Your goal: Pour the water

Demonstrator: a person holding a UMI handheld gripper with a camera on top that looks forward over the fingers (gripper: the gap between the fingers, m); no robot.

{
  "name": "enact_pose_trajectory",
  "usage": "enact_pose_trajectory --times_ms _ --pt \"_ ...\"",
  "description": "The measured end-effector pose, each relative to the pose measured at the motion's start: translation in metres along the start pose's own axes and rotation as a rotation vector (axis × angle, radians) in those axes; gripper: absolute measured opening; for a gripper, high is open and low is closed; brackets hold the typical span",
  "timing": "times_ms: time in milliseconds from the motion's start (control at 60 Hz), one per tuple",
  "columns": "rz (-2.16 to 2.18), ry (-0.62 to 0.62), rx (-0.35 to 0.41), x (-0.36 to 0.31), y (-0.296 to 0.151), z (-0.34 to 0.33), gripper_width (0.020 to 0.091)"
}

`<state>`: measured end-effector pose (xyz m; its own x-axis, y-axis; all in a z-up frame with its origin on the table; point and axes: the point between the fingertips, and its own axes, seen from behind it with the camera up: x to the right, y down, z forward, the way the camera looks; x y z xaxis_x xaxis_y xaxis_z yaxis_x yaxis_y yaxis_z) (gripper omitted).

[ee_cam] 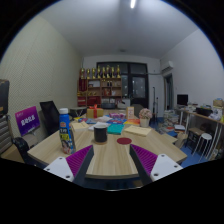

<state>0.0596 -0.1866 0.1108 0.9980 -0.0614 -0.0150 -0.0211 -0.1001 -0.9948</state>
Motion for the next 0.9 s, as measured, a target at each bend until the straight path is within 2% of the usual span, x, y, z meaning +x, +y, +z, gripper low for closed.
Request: enact_pose_trajectory --times_ms 267,367,717,900 --pt "-0.004 -0.066 0.041 -0.024 -0.008 0.005 0.0830" --pt "0.002 -0.111 0.033 -0.060 -0.011 0.007 0.0831" --pt "-0.003 -0.220 0.024 -0.180 -0.008 0.102 0.0831" --pt "-0.032 -0.176 0.024 -0.214 -0.002 0.148 0.0833"
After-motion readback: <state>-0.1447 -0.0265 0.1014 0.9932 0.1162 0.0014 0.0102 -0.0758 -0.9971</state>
